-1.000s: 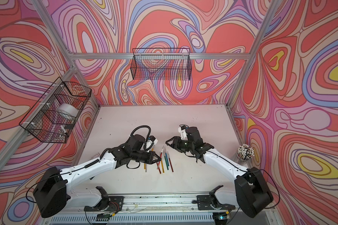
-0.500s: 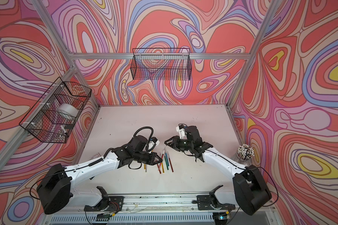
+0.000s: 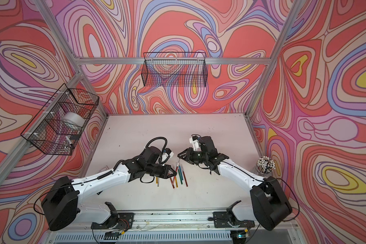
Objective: Remove protective caps from carving knives
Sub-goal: Remove the protective sleeve from the carving knife.
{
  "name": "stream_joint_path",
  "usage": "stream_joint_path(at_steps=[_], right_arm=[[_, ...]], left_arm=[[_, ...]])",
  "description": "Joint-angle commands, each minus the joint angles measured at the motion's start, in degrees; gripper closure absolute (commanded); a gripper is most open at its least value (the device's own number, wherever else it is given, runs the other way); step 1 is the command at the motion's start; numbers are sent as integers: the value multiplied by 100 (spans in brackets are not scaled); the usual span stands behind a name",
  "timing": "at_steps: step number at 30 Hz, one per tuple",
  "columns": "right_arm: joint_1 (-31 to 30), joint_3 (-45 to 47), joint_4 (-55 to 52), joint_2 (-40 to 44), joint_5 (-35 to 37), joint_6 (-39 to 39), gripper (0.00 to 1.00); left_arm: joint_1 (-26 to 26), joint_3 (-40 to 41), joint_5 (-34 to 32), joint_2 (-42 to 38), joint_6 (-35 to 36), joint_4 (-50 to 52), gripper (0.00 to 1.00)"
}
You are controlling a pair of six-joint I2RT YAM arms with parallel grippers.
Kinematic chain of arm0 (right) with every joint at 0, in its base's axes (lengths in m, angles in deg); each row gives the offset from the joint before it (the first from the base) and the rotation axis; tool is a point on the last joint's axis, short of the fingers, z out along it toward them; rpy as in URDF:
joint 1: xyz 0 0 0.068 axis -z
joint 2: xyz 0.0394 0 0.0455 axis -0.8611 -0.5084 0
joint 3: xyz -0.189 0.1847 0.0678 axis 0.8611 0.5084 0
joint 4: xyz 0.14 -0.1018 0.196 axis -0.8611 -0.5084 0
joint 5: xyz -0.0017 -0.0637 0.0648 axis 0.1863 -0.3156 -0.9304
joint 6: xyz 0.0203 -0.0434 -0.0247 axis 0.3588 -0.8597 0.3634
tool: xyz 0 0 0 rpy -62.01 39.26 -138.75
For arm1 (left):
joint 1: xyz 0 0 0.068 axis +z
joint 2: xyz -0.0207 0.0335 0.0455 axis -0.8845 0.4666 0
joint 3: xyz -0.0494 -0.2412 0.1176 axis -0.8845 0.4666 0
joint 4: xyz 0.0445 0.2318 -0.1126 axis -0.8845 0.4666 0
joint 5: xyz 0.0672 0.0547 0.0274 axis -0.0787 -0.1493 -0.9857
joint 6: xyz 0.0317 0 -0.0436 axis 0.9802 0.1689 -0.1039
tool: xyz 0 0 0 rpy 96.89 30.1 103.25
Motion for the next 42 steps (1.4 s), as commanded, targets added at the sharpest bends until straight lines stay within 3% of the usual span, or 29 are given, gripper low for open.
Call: stream_joint_path(at_steps=[1,16,21,26,30,33,42], right_arm=[[-82,-142,-171,-81,-9,-112,71],[-214,-233,-208,-213,-1,-111,80],[-223,-221,-239,-202,56,-121,89],[-220,-197,-238,-145,97,-106,96],[-218,-185,-197,-118,103,-70,98],[-222,-194,-187,-108,106,-69,98],[-224,-107,-102,-84,290,-69,99]], left_arm=[[-47,-159,-93,42,25,-119,91],[-84,-218,-133,104,42,-110,91],[-94,-228,-146,134,51,-100,90],[-111,-209,-136,166,34,-125,85],[-124,-199,-115,192,38,-171,71],[-146,-217,-118,227,45,-163,69],[-168,-239,-189,218,133,-59,91]])
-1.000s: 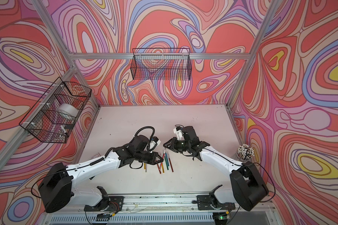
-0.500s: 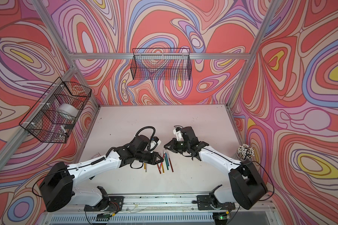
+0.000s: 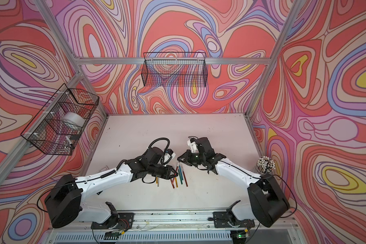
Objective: Remove protective caps from carving knives
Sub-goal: Remove the protective sleeve from the carving knife.
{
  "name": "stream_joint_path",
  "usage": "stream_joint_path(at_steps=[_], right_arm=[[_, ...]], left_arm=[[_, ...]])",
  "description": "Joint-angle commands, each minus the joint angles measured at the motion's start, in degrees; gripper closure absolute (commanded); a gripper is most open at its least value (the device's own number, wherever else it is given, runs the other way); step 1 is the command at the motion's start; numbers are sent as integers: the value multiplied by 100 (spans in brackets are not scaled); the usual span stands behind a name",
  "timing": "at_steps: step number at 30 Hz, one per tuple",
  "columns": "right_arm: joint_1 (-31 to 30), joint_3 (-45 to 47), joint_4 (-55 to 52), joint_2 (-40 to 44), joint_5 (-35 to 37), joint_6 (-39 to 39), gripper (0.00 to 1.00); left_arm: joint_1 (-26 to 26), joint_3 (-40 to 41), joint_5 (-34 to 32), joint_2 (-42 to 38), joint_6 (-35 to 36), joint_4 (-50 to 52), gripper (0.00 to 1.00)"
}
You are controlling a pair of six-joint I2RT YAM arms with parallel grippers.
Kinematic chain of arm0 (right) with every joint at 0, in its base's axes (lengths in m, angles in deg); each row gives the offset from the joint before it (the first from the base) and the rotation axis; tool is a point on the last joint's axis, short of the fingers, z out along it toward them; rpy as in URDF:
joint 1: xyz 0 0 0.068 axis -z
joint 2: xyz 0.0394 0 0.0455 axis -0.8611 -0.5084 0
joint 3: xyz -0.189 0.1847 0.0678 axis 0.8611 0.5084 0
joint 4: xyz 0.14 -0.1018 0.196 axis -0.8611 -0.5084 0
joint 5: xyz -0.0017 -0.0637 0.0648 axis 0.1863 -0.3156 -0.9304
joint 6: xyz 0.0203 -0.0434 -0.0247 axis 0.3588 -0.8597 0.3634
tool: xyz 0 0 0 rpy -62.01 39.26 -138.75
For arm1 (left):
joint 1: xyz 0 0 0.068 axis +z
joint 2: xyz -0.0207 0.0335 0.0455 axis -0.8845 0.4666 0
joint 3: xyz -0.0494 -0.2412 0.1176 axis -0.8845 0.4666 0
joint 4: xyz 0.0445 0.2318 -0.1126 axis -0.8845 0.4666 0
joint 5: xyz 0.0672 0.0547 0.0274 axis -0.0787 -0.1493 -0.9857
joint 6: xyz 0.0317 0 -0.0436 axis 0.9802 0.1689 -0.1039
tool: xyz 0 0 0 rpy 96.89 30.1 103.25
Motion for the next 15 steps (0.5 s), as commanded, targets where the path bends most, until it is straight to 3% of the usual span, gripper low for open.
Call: stream_joint_path(at_steps=[1,15], right_arm=[[-35,-23,175,92,158,32,99],[-36,39,263,345,774,165,100]], left_arm=[[-31,-152,-79,24,124,-26,91],[-77,-126,-189,-64,278,243,98]])
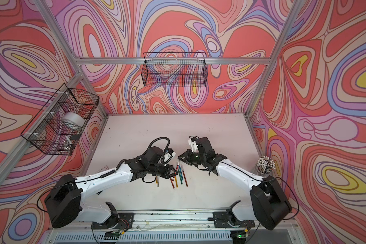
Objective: Remove protective caps from carving knives
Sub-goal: Remove the protective sleeve from the carving knife, then place the protective sleeve at the center of the board.
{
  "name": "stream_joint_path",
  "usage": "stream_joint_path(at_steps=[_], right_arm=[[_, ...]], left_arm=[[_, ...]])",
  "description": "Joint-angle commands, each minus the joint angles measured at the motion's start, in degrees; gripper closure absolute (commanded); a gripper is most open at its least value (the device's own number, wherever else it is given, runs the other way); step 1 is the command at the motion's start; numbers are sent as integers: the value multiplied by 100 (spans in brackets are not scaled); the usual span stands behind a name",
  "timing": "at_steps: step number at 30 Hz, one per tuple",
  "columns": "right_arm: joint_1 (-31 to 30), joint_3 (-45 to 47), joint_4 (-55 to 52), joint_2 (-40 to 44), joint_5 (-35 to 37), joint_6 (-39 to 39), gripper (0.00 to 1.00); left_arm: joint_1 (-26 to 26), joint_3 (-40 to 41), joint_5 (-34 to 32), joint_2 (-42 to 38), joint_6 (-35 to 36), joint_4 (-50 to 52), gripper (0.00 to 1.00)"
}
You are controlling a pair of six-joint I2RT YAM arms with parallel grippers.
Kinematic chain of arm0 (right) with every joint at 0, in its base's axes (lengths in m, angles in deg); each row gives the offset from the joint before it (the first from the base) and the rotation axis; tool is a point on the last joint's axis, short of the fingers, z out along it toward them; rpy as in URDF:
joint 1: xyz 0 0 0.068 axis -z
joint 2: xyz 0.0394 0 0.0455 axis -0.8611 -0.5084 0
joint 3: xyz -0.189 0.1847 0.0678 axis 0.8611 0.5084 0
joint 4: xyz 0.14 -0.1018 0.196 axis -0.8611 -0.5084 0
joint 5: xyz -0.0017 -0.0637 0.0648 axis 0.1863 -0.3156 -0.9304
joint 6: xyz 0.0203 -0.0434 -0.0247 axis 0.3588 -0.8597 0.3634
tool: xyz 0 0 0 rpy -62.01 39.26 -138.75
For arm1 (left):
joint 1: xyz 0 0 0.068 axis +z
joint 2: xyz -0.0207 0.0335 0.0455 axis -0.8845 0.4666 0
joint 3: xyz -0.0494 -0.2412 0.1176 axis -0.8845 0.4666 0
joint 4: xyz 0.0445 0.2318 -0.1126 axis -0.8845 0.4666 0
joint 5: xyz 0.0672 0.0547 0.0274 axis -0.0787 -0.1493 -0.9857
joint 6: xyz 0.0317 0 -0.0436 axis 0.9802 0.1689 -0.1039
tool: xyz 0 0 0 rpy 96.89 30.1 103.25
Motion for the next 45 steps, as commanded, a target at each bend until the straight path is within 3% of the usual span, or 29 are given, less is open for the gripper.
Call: stream_joint_path(at_steps=[1,37,45], right_arm=[[9,2,212,167,414,52,100],[594,-473,-70,266,993,-250,100],[1168,-901,-1832,245,1062,-1440,100]], left_arm=[[-79,-66,-47,-83,115,257,99],[-149,312,21,-354,33,88,97],[-149,305,-267,-547,-36,-24,95]])
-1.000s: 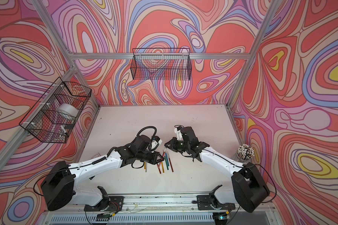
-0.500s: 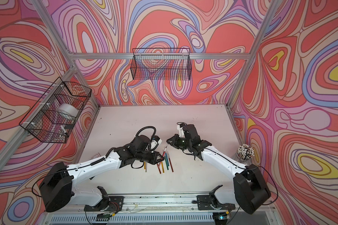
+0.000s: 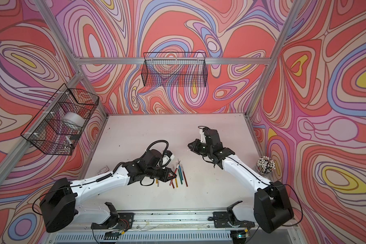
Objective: Remove protective caps from carving knives
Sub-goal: Place the protective sleeve at the center of the board.
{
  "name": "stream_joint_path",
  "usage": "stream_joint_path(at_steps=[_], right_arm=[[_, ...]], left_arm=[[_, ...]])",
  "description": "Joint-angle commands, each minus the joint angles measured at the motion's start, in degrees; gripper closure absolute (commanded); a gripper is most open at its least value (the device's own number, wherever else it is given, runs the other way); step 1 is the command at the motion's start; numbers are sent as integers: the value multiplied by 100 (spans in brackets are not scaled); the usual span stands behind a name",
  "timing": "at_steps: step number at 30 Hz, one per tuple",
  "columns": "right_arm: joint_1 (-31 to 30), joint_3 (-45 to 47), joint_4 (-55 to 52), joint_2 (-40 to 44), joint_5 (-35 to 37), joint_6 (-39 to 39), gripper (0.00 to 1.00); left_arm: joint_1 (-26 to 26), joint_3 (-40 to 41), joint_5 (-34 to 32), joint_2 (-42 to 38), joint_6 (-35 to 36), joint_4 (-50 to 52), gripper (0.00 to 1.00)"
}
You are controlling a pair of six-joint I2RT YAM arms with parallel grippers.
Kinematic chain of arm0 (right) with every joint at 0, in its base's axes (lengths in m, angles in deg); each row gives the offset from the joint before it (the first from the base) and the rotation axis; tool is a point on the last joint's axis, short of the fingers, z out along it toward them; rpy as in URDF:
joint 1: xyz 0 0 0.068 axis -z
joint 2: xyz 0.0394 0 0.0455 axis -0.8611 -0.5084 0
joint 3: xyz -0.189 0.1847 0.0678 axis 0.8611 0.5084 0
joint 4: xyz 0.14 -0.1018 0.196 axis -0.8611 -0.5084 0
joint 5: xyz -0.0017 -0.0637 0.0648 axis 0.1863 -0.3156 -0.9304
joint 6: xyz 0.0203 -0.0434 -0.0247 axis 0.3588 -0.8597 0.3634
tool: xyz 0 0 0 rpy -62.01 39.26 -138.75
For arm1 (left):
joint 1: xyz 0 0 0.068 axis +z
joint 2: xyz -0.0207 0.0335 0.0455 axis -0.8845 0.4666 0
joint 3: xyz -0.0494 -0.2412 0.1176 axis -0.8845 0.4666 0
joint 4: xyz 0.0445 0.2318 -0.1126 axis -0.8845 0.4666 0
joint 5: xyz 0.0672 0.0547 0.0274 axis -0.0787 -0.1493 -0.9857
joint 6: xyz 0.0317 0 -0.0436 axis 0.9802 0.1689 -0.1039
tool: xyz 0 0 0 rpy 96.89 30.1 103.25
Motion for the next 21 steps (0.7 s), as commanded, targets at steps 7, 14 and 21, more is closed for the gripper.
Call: stream_joint_path(at_steps=[7,14,21], right_arm=[[624,-680,-2360,-130,994,-1573,100],[908,-1096,-3035,-591,1635,-2059,100],[1176,-1412,-3218,-1330,1748,-2450,100]], left_arm=[[-31,-93,-338,-178,-55,-123,94],[-34,-250,-473,-178,21,53,94],[-25,-216,-634,-408,79,116,94]])
